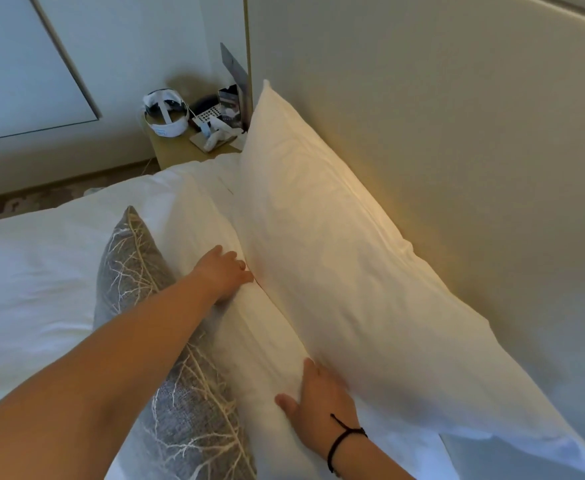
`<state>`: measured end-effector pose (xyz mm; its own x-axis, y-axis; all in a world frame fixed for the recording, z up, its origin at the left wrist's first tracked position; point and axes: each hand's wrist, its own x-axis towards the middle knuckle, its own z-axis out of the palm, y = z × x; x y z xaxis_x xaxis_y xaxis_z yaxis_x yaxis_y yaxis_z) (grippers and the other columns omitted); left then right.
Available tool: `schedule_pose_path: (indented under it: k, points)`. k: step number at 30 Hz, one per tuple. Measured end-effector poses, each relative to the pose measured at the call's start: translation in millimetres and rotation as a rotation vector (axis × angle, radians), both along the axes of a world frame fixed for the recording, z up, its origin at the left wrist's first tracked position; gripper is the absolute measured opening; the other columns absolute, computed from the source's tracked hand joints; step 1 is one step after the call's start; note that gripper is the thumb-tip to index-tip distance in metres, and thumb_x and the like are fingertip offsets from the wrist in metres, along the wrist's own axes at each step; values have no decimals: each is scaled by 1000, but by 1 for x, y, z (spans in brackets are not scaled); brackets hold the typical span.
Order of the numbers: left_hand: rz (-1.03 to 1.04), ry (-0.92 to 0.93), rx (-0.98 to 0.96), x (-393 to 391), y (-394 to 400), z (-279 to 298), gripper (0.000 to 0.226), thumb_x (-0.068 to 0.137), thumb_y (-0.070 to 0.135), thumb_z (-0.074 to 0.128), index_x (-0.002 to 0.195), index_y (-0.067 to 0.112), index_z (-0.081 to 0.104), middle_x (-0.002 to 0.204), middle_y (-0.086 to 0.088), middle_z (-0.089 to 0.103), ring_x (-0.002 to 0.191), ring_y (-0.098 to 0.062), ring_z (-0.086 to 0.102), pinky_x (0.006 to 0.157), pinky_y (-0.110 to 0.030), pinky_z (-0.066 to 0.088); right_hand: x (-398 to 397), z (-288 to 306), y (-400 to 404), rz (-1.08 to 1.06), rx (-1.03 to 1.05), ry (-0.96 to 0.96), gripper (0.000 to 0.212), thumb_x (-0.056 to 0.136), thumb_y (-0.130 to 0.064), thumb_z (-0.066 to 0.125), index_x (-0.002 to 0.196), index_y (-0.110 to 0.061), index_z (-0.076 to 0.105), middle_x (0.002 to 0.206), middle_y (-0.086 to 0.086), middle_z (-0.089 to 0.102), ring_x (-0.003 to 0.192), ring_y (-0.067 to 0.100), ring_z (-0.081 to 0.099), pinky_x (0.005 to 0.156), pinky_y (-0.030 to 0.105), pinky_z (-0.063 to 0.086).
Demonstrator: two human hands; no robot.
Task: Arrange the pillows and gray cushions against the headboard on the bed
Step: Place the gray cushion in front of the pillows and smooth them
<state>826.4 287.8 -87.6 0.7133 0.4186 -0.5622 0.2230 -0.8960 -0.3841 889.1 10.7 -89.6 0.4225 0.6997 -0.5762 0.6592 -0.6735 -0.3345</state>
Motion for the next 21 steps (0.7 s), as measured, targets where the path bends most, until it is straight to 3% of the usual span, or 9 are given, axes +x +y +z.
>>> schedule_pose_path:
  k: [3, 6, 10, 12, 14, 16, 21]
  points:
    - [-73, 38, 56, 9, 3, 8, 34, 98, 20, 44, 130, 27, 51, 132, 2, 55, 124, -22, 48, 104, -41, 30, 6, 0, 11, -31, -3, 25, 59, 82, -63, 60, 122, -20, 50, 119, 2, 55, 108, 23, 54, 86, 33, 45]
    - [-114, 94, 57, 12, 8, 15, 25, 93, 16, 51, 115, 24, 61, 119, 4, 62, 115, -20, 54, 100, -37, 33, 8, -5, 14, -105, 17, 115, 59, 79, -61, 65, 121, -22, 51, 114, -2, 55, 100, 17, 53, 77, 28, 42]
    - [-288, 119, 27, 5, 17, 17, 28, 89, 22, 61, 117, 21, 63, 132, 4, 56, 127, -23, 45, 101, -37, 42, 2, -9, 11, -119, 110, 154, 53, 75, -62, 67, 111, -27, 51, 106, -8, 45, 91, 12, 46, 78, 25, 39]
    - [-212, 157, -56, 0, 20, 17, 26, 87, 23, 63, 112, 22, 64, 129, 3, 57, 125, -25, 49, 100, -39, 45, -1, -9, 10, -98, 132, 190, 51, 71, -64, 66, 105, -32, 47, 103, -11, 41, 90, 10, 44, 76, 23, 38]
    - [-121, 202, -126, -4, 20, 18, 20, 85, 18, 62, 105, 19, 61, 113, -2, 62, 105, -26, 59, 90, -40, 51, -1, -7, 11, -95, 120, 249, 51, 69, -65, 67, 101, -34, 42, 100, -13, 43, 85, 5, 45, 69, 21, 37]
    - [-124, 182, -138, -9, 21, 19, 29, 85, 11, 60, 112, 21, 59, 110, -4, 62, 99, -27, 62, 85, -41, 52, -3, -6, 12, -81, 115, 243, 49, 73, -62, 66, 103, -33, 40, 99, -13, 48, 84, 7, 49, 68, 23, 38]
    - [-202, 13, -174, -14, 31, 28, 44, 86, 10, 56, 126, 29, 55, 114, -6, 61, 105, -30, 61, 79, -36, 44, -6, -3, 21, 25, 140, 145, 29, 92, -45, 55, 110, -23, 48, 111, 0, 57, 95, 19, 54, 74, 29, 39]
